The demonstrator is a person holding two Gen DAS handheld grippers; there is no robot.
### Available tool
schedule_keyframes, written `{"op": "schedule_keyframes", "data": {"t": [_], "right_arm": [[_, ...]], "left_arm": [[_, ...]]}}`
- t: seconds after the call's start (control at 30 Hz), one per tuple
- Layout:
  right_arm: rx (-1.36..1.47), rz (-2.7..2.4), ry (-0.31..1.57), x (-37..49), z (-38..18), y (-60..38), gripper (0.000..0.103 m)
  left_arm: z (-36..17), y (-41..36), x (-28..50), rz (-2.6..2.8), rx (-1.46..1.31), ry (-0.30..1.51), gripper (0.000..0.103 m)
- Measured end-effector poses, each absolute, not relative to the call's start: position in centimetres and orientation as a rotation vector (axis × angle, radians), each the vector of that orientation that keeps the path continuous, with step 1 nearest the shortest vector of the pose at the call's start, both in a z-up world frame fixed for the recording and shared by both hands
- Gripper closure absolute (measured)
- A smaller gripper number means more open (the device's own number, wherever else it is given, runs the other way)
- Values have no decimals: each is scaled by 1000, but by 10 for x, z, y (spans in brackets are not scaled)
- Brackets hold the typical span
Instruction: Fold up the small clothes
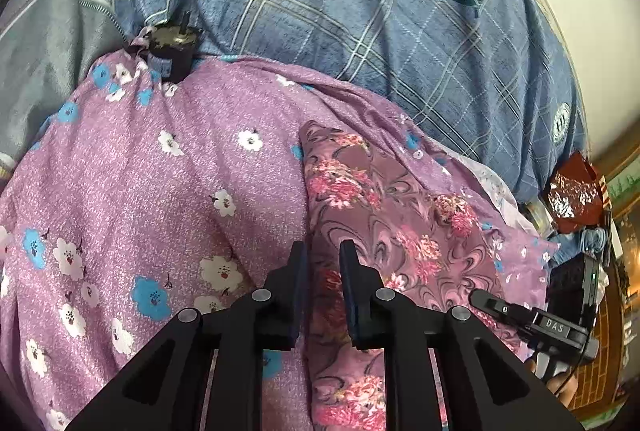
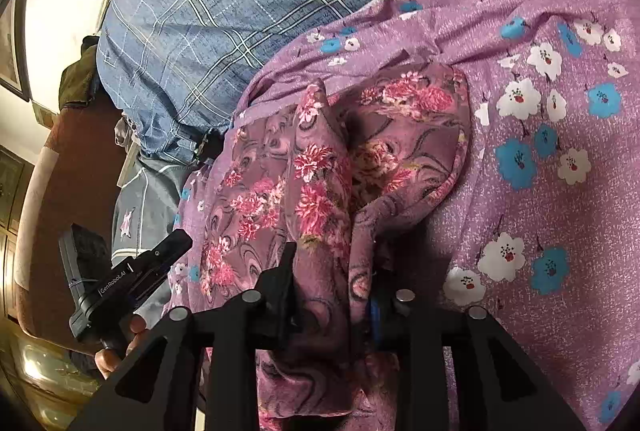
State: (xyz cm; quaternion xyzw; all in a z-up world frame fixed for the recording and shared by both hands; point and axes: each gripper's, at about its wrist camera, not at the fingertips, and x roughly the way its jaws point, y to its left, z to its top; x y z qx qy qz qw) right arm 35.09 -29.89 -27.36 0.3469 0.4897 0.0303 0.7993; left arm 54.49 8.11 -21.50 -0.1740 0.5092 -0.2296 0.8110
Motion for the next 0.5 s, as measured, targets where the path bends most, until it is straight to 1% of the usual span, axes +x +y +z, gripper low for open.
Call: {"op": "schedule_keyframes", "data": {"t": [0.03, 0.07, 0.2, 0.27, 0.3, 0.37, 0.43, 0.5], "right_arm": [[740, 62, 1054, 351, -272, -300, 66], [735, 55, 1057, 350, -270, -301, 64], [680, -13, 977, 341, -246, -315, 62], [612, -95, 890, 332, -229, -321, 62], [579, -99, 837, 327, -219, -320, 62], [546, -21, 785, 324, -208, -312, 62], [495, 44, 778, 327, -203, -296, 66], [448, 100, 820, 336, -210, -278, 69]], "left_arm": [[-211, 78, 542, -497, -353, 1076, 86], [-212, 73, 541, -504, -339, 1067, 83], [-200, 43, 532, -560, -275, 1013, 79], [-200, 35, 528, -572, -266, 1002, 76], [-201, 30, 525, -575, -264, 1004, 71], [-207, 20, 521, -569, -245, 1029, 67], [-216, 9, 522, -554, -211, 1052, 67], [-224, -3, 524, -520, -168, 1080, 67]]}}
